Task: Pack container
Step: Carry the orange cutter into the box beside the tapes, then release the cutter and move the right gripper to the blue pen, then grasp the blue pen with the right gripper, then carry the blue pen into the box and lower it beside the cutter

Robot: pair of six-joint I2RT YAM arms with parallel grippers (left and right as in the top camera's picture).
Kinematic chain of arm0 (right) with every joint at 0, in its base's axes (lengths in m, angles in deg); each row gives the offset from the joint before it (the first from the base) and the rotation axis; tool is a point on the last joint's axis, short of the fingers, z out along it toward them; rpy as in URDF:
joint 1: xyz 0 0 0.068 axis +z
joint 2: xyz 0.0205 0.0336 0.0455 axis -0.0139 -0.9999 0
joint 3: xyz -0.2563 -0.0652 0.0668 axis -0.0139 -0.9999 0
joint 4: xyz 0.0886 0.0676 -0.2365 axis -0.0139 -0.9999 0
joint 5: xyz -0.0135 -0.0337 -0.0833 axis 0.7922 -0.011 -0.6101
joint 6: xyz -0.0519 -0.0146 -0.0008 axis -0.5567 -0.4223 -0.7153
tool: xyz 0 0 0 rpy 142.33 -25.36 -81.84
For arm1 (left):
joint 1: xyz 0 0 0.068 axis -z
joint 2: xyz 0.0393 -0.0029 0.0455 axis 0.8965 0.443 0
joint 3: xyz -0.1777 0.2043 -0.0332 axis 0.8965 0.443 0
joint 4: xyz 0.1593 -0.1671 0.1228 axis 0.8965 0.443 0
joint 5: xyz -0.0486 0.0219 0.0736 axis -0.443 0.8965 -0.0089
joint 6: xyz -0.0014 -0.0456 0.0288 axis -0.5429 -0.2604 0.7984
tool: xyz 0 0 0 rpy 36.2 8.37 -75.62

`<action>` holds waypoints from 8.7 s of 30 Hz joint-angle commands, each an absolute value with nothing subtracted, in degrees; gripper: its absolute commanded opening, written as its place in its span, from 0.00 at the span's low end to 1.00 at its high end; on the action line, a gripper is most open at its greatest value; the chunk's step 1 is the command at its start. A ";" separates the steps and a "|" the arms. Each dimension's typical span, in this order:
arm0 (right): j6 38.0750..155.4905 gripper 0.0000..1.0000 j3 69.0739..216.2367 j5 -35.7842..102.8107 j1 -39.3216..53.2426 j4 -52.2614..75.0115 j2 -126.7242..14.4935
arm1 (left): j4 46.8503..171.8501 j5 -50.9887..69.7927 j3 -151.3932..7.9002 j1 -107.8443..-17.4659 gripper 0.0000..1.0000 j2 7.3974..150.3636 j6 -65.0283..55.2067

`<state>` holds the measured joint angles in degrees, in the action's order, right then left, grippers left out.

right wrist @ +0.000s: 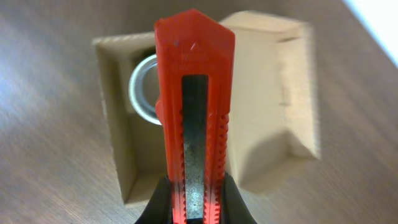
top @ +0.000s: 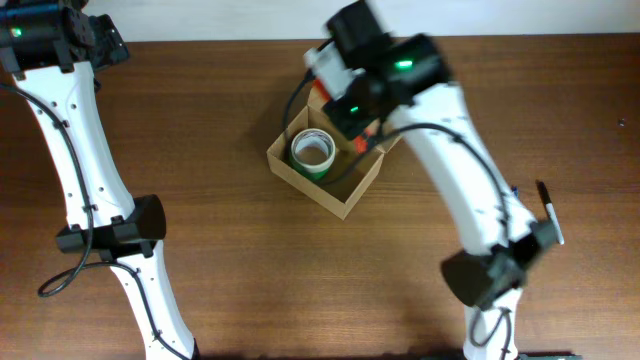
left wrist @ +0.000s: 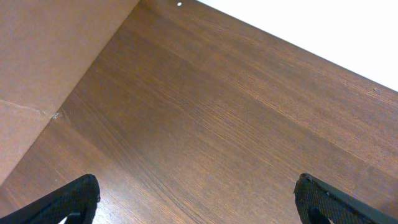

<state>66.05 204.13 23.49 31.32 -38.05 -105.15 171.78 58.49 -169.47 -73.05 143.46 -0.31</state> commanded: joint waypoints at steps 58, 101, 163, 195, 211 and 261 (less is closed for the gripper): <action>60.78 0.29 196.06 33.39 34.90 -35.96 -122.88 | 171.81 58.89 -169.97 -73.24 1.00 141.88 0.37; 70.58 0.51 197.77 15.80 8.20 -36.79 -89.33 | 171.81 58.89 -169.97 -73.24 1.00 141.88 0.37; 73.42 0.59 144.31 22.27 -20.22 -12.44 -100.28 | 171.81 58.89 -169.97 -73.24 1.00 141.88 0.37; 67.84 0.40 144.31 17.70 -19.93 -11.72 -103.47 | 171.81 58.91 -169.97 -73.24 1.00 141.88 0.37; 68.39 0.04 144.33 23.86 -19.87 -11.72 -103.47 | 171.81 58.91 -169.97 -73.24 1.00 141.88 0.37; 67.56 0.04 209.02 28.28 31.08 -35.65 -115.97 | 171.81 58.89 -169.97 -73.24 1.00 141.88 0.37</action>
<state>66.23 209.13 26.84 29.70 -35.89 -113.22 171.78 58.49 -169.47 -73.05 143.46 -0.31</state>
